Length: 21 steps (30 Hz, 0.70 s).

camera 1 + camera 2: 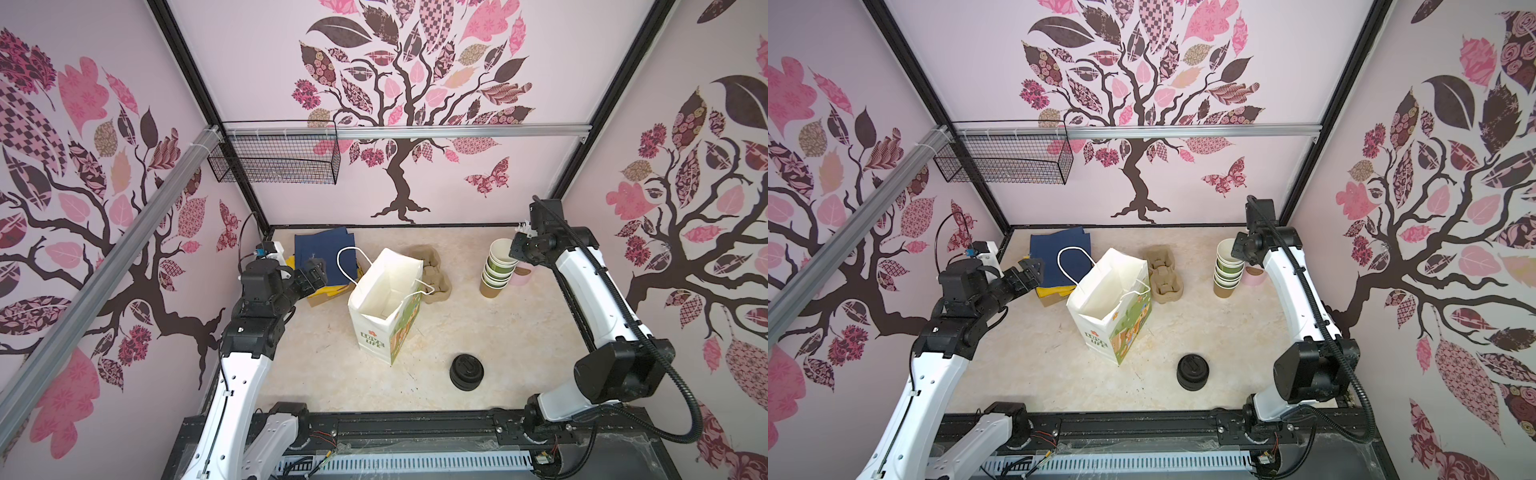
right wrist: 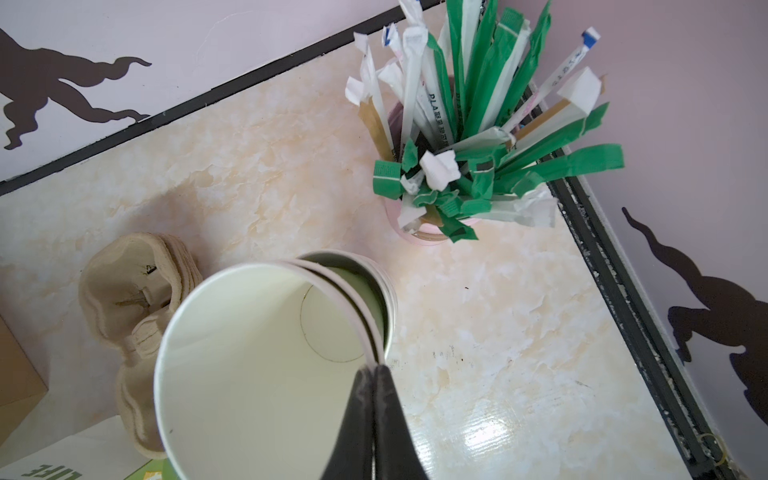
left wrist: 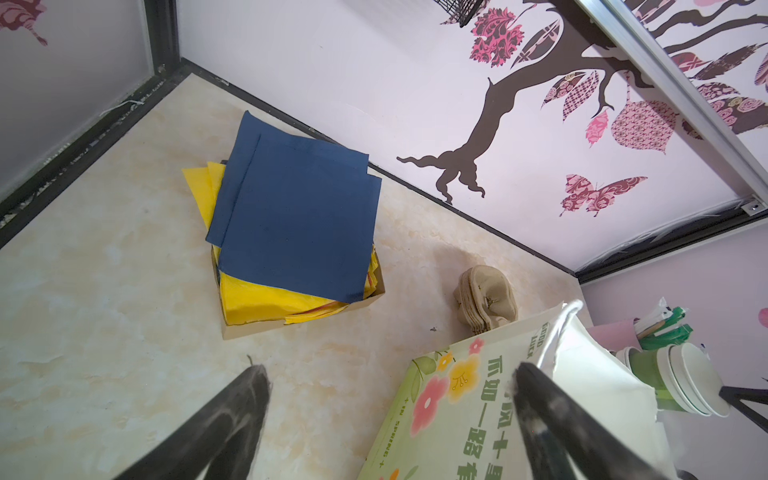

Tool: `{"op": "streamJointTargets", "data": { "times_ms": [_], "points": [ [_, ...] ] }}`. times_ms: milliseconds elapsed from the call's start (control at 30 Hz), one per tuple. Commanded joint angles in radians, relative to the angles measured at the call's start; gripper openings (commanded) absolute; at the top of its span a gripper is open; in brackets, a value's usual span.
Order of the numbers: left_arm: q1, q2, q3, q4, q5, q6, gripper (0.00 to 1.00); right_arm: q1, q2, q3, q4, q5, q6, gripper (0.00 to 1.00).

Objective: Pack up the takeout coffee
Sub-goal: 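Lower the right gripper onto the rim of the top paper cup, then reach the left gripper across to the side of the cup stack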

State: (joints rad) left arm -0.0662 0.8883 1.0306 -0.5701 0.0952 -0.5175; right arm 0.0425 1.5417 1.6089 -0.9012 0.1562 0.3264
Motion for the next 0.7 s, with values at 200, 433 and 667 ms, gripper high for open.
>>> {"op": "streamJointTargets", "data": {
  "times_ms": [200,433,667],
  "points": [
    [-0.002,0.001,0.061,-0.012,0.03,0.005,0.95,-0.005,-0.034,0.021,-0.008,-0.021,0.019,0.0],
    [-0.121,0.037,0.213,0.037,0.099,0.085,0.91,-0.02,0.015,0.044,-0.019,-0.058,0.044,0.0],
    [-0.505,0.222,0.472,0.066,-0.077,0.145,0.88,-0.065,0.031,0.043,-0.035,-0.107,0.068,0.0]
  ]
}}
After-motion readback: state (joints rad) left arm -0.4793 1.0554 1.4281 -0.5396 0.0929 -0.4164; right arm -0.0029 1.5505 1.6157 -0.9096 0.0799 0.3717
